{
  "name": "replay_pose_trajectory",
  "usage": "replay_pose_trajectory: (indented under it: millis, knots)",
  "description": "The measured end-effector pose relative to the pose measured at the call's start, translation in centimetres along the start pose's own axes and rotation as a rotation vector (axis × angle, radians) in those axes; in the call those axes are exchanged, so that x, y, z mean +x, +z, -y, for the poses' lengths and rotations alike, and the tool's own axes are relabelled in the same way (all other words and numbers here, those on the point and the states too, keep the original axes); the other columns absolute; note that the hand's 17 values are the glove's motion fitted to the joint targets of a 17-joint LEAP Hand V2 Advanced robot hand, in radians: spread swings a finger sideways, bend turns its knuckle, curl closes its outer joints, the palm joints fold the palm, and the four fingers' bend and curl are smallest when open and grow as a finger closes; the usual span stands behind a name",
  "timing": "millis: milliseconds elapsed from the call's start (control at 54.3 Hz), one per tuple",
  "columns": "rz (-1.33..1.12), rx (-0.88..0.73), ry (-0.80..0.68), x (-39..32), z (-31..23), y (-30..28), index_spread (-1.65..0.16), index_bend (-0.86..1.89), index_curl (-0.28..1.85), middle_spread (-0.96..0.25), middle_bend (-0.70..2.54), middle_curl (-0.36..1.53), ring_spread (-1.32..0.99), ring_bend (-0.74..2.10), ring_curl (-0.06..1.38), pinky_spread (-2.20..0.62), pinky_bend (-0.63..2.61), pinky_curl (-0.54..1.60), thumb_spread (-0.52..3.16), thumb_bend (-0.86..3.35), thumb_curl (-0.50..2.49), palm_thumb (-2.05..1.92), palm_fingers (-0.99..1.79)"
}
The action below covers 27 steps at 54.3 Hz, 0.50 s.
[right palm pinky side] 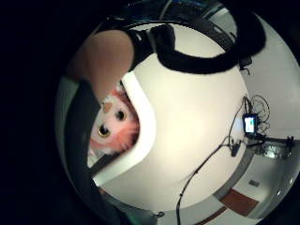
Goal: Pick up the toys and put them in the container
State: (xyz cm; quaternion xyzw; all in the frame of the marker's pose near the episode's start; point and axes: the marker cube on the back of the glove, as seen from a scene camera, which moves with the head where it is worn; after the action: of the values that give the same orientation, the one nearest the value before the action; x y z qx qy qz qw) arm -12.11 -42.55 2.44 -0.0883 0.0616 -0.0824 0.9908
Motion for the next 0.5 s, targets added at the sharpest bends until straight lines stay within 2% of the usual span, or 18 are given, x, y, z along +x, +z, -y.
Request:
replay_pose_trajectory:
  millis: [129,276,498]
  knots:
    - [0.028,0.019,0.040,2.2,-4.0,-0.9,-0.38,0.16,0.42,-0.15,0.13,0.29,-0.12,0.45,0.31,0.03,1.11,0.36,1.34,-0.01,0.62,0.05,-0.16]
    - [0.064,0.096,0.085,7.3,-12.1,-1.9,-0.37,0.16,0.40,-0.15,0.14,0.28,-0.10,0.41,0.30,0.05,1.05,0.34,1.40,-0.01,0.55,0.03,-0.14]
    - [0.005,0.141,0.280,11.7,-24.4,-0.1,-0.38,0.19,0.41,-0.14,0.16,0.27,-0.07,0.33,0.29,0.07,0.96,0.31,1.40,-0.03,0.46,-0.03,-0.08]
